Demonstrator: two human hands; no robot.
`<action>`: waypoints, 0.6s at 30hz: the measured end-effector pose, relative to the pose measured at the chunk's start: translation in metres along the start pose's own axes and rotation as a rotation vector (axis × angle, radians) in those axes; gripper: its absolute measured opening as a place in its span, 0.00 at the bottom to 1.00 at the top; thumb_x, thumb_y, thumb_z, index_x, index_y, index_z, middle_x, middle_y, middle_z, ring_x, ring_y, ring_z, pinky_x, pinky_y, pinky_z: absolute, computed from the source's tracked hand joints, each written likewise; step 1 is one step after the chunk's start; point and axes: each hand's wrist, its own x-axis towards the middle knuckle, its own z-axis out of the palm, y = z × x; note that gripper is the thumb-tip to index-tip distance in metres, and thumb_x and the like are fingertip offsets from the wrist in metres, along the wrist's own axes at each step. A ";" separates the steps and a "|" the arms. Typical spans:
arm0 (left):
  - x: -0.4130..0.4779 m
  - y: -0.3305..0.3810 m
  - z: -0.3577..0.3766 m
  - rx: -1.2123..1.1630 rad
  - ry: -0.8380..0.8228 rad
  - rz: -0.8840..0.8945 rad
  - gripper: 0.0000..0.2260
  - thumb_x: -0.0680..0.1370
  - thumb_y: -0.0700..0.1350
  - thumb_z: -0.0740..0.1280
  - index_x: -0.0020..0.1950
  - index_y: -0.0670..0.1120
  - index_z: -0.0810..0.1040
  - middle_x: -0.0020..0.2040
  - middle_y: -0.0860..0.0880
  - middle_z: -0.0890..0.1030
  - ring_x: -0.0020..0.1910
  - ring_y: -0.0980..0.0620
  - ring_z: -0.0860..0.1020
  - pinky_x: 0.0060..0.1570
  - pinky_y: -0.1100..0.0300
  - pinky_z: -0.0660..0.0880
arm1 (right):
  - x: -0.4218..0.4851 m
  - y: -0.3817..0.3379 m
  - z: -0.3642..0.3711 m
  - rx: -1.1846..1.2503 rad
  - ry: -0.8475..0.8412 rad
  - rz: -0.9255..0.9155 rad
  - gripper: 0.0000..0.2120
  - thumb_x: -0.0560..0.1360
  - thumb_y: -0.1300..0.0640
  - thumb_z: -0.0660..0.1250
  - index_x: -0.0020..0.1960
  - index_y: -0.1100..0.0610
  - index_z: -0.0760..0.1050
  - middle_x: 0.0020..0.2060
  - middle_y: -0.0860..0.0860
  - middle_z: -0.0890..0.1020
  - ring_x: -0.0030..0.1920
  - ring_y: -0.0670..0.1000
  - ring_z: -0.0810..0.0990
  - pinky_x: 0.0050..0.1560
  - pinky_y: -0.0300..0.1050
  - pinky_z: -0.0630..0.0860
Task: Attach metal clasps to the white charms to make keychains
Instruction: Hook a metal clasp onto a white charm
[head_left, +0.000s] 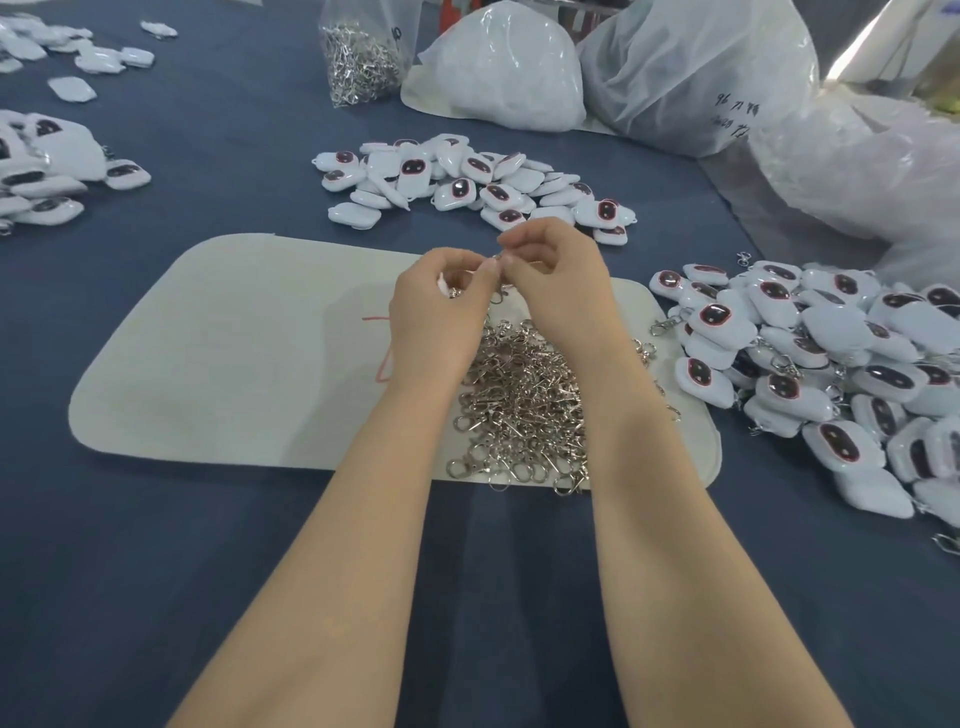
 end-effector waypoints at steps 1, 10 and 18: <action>0.000 0.000 0.000 0.030 0.003 0.031 0.01 0.75 0.46 0.70 0.45 0.49 0.79 0.39 0.57 0.79 0.40 0.63 0.75 0.46 0.66 0.71 | 0.000 0.000 0.001 -0.048 -0.002 -0.019 0.07 0.75 0.64 0.66 0.48 0.53 0.75 0.44 0.51 0.81 0.45 0.48 0.80 0.50 0.39 0.76; 0.000 -0.006 -0.001 0.176 0.074 0.094 0.04 0.77 0.43 0.67 0.50 0.47 0.80 0.44 0.55 0.78 0.47 0.57 0.75 0.45 0.68 0.67 | -0.003 -0.002 0.004 -0.220 -0.050 -0.152 0.06 0.75 0.63 0.65 0.49 0.54 0.77 0.35 0.40 0.77 0.34 0.32 0.74 0.40 0.24 0.70; 0.001 -0.004 -0.001 0.158 0.102 0.059 0.03 0.78 0.41 0.65 0.44 0.48 0.75 0.38 0.59 0.74 0.45 0.54 0.74 0.42 0.67 0.66 | -0.005 -0.006 0.006 -0.177 -0.067 -0.098 0.04 0.75 0.61 0.66 0.47 0.54 0.77 0.40 0.45 0.80 0.43 0.43 0.78 0.47 0.31 0.73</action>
